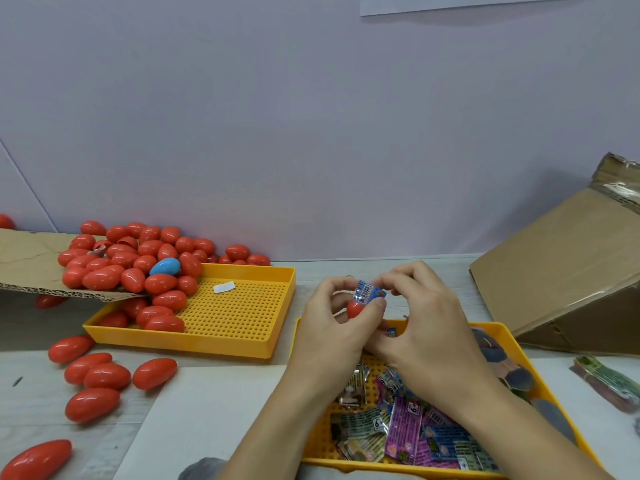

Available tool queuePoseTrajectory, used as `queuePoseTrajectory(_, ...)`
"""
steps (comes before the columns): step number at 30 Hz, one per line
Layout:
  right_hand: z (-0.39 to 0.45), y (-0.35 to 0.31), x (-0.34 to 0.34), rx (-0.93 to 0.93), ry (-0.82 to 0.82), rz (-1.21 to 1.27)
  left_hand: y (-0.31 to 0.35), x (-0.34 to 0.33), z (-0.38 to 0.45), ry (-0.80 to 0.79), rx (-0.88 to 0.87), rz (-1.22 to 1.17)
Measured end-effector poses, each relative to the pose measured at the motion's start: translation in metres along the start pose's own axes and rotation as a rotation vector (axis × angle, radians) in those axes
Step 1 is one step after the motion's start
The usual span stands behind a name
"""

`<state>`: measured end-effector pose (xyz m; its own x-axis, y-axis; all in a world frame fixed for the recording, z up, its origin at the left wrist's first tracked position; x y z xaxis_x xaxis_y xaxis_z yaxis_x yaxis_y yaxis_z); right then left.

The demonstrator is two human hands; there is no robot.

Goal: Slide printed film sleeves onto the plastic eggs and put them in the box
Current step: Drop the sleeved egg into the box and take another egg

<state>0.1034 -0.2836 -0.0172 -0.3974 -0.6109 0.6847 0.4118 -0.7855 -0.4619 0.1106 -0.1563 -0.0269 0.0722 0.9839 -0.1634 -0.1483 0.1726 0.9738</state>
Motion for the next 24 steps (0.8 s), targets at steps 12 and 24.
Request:
queuePoseTrajectory(12, 0.0002, 0.0032, 0.0003, -0.007, -0.017, 0.028, -0.0005, -0.0015, 0.0009, -0.072, -0.02, 0.133)
queuePoseTrajectory(24, 0.0015, 0.0028, 0.0006, 0.009, -0.015, 0.038, -0.0014, 0.0001, 0.0033, -0.04, -0.012, -0.039)
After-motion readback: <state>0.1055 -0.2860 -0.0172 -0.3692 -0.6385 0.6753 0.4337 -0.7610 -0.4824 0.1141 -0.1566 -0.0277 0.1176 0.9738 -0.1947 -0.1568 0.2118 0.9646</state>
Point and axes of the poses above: each hand's wrist, its own z-axis towards the middle knuckle, its own x-axis out of the back of the hand, y = z × x, the point moved 2 cm from there along z, towards the middle knuckle, and after that the axes turned 7 degrees about -z, right-handed, at the moved point
